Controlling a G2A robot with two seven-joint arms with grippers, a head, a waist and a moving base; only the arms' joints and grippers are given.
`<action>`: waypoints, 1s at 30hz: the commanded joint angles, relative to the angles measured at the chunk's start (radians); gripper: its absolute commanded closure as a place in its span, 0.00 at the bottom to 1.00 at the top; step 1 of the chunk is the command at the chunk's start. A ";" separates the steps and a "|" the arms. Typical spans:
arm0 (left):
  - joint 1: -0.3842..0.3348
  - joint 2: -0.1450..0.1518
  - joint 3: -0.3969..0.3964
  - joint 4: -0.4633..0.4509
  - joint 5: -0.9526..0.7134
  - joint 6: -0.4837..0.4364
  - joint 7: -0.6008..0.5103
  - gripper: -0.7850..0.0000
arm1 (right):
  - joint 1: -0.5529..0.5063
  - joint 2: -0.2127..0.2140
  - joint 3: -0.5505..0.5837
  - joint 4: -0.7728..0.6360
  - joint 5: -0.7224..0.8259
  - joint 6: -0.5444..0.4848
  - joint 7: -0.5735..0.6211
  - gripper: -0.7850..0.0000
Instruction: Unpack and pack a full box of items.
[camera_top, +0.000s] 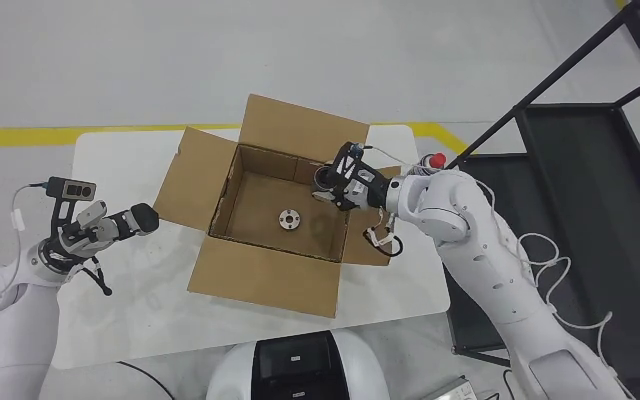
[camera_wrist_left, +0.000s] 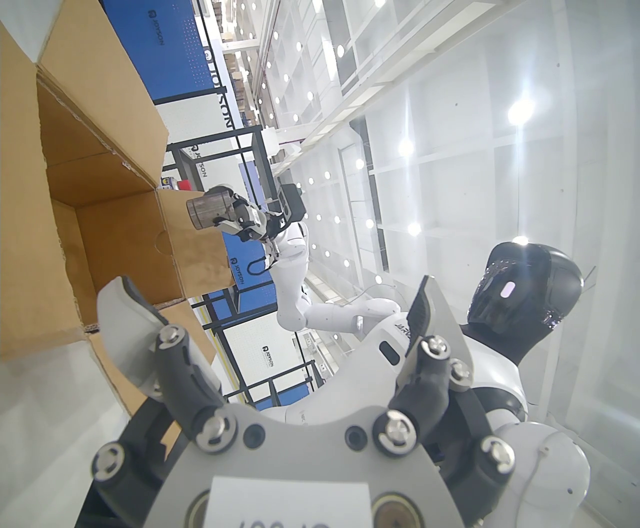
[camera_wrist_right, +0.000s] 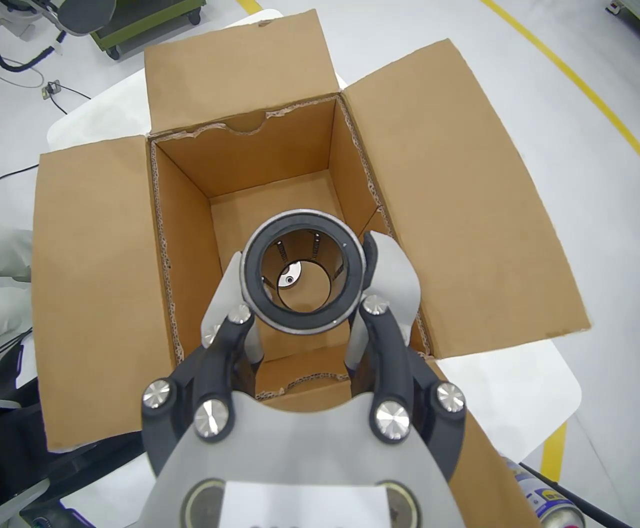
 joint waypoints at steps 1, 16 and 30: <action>0.000 0.000 0.000 0.000 0.000 0.000 0.000 0.00 | 0.000 0.000 0.000 0.000 0.000 0.000 0.000 1.00; 0.000 0.000 0.000 0.000 0.000 0.000 0.000 0.00 | 0.044 -0.012 -0.064 0.073 0.000 -0.017 -0.022 1.00; 0.000 0.000 0.000 0.000 0.000 0.000 0.000 0.00 | 0.495 -0.219 -0.569 0.635 -0.018 -0.005 -0.183 1.00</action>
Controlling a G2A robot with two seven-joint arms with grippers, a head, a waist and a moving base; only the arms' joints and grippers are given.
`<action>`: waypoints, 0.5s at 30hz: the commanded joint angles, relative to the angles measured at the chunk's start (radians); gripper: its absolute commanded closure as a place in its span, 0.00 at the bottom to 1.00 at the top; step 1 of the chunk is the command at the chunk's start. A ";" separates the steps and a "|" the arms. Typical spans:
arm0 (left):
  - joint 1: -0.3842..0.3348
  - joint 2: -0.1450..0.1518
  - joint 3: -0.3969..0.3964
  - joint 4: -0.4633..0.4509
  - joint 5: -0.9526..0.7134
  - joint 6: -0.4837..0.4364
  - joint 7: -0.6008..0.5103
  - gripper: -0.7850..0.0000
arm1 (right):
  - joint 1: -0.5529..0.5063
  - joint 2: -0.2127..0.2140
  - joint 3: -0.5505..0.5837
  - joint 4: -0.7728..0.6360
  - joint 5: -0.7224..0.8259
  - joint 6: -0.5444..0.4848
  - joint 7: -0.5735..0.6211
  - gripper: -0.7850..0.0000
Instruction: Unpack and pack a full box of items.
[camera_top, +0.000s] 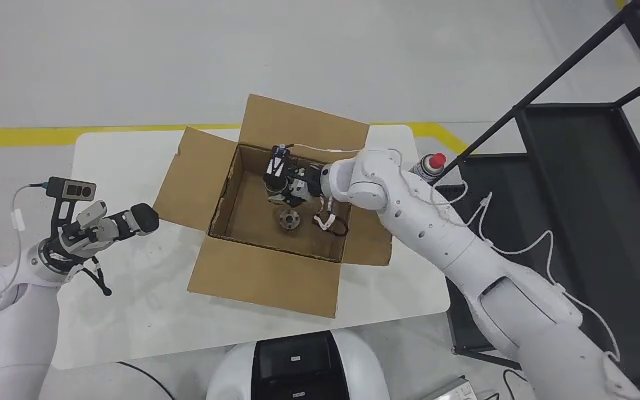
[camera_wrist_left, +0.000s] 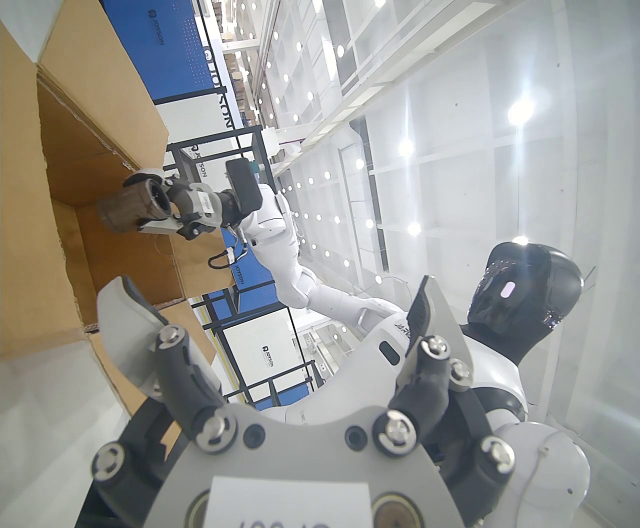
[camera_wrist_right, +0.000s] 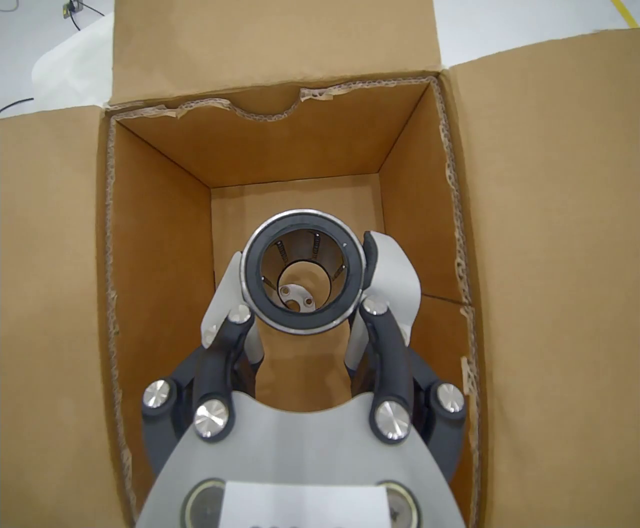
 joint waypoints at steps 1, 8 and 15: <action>0.000 0.000 0.000 0.000 0.000 0.000 0.000 0.00 | 0.037 -0.036 -0.059 0.074 -0.009 0.002 -0.047 1.00; 0.000 0.000 0.000 0.000 0.000 0.000 0.000 0.00 | 0.104 -0.155 -0.197 0.285 -0.072 -0.025 -0.282 1.00; 0.000 0.000 0.000 0.000 0.000 0.000 0.000 0.00 | 0.133 -0.247 -0.237 0.463 -0.050 -0.005 -0.380 1.00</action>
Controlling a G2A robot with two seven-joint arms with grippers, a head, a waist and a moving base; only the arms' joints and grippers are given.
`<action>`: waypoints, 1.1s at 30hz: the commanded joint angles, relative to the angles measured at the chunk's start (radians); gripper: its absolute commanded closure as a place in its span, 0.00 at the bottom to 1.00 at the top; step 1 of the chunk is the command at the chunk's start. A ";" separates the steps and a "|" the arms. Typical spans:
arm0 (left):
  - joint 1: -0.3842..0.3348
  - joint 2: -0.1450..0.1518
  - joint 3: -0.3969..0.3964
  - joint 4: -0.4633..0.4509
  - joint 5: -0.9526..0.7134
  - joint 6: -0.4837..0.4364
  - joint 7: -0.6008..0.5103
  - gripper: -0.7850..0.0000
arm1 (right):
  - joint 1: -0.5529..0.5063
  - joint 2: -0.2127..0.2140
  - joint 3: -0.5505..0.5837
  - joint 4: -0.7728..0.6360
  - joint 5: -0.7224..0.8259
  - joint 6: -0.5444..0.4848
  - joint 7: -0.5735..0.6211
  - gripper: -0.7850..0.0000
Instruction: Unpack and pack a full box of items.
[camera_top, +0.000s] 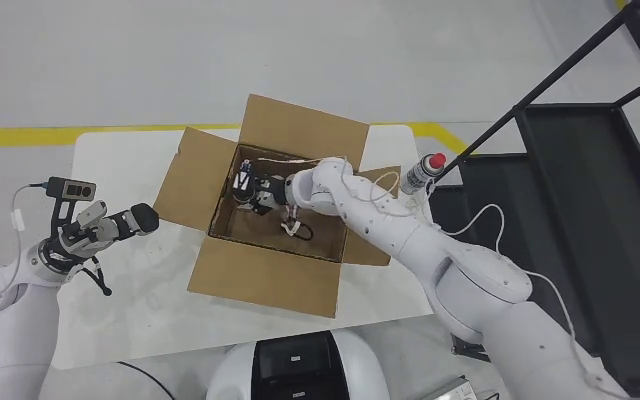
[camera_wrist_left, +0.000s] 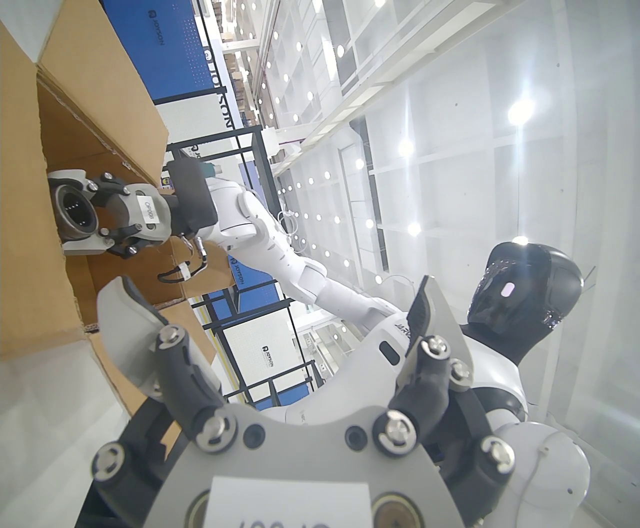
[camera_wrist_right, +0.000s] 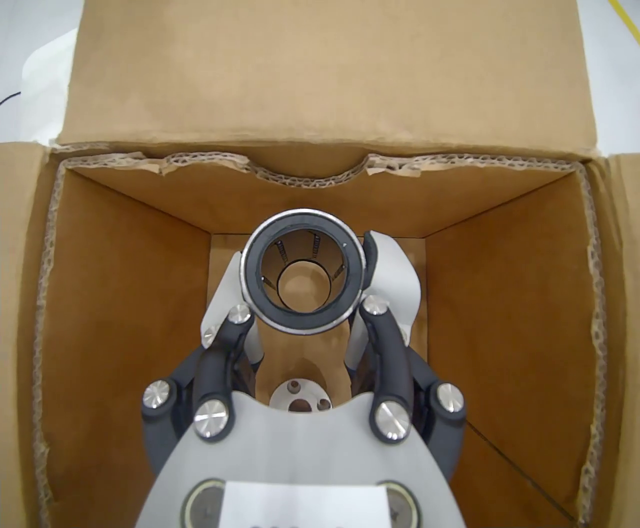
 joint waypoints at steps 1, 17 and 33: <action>0.000 0.000 0.000 0.000 0.000 0.000 0.000 0.00 | 0.006 -0.022 -0.002 0.044 0.016 0.014 -0.010 1.00; 0.000 0.000 0.000 0.000 0.000 0.000 0.000 0.00 | 0.028 -0.136 -0.009 0.253 0.051 0.112 0.079 0.76; 0.000 0.000 0.000 0.000 0.000 0.000 0.000 0.00 | 0.062 -0.145 0.007 0.275 -0.028 -0.027 0.018 0.00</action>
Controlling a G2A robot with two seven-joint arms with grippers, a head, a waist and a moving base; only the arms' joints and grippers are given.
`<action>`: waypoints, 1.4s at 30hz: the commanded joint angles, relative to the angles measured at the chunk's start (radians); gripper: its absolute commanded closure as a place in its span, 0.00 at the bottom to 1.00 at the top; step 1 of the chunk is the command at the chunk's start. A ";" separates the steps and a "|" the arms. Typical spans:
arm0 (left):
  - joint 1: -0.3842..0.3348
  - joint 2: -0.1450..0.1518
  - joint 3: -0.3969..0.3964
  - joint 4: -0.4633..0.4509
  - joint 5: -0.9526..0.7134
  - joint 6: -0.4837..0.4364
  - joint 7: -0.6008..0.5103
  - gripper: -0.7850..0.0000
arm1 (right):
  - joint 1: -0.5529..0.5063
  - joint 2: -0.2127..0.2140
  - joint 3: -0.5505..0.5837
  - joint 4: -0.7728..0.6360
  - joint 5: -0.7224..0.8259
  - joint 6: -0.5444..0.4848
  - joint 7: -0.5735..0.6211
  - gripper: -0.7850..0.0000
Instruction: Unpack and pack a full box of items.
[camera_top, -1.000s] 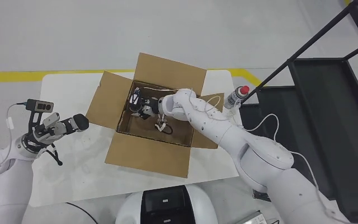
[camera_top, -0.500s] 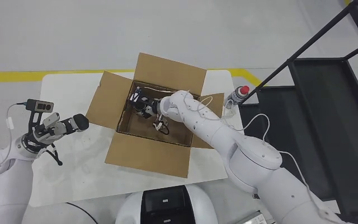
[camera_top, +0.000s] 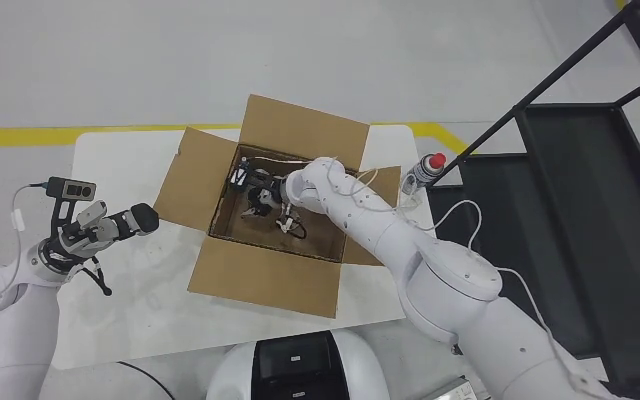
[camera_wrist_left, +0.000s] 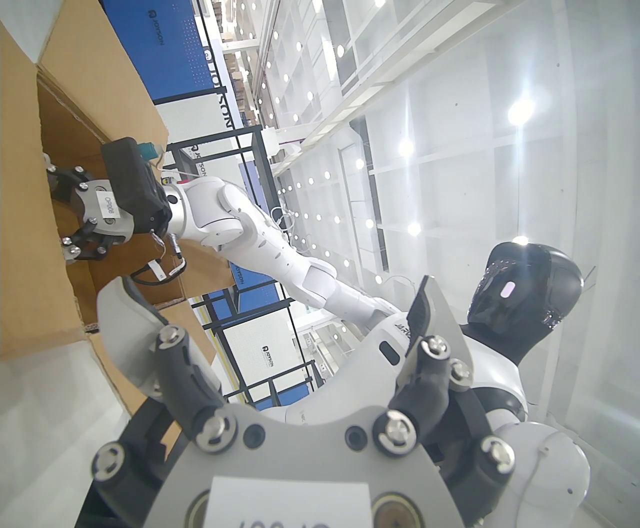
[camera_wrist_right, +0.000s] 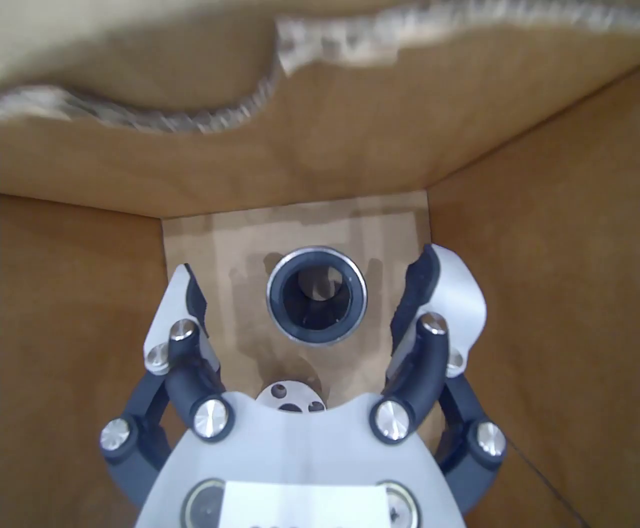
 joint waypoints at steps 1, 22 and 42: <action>0.000 0.000 0.000 0.000 0.000 0.000 0.000 0.00 | 0.009 0.007 0.008 -0.024 -0.014 -0.025 -0.028 0.00; 0.000 0.000 0.000 0.000 0.000 0.000 0.000 0.00 | -0.573 0.407 0.700 -1.181 -0.008 -0.243 0.337 0.00; 0.000 0.000 0.000 0.000 0.000 0.000 0.000 0.00 | -1.233 0.507 1.514 -1.459 0.025 -0.316 0.005 0.00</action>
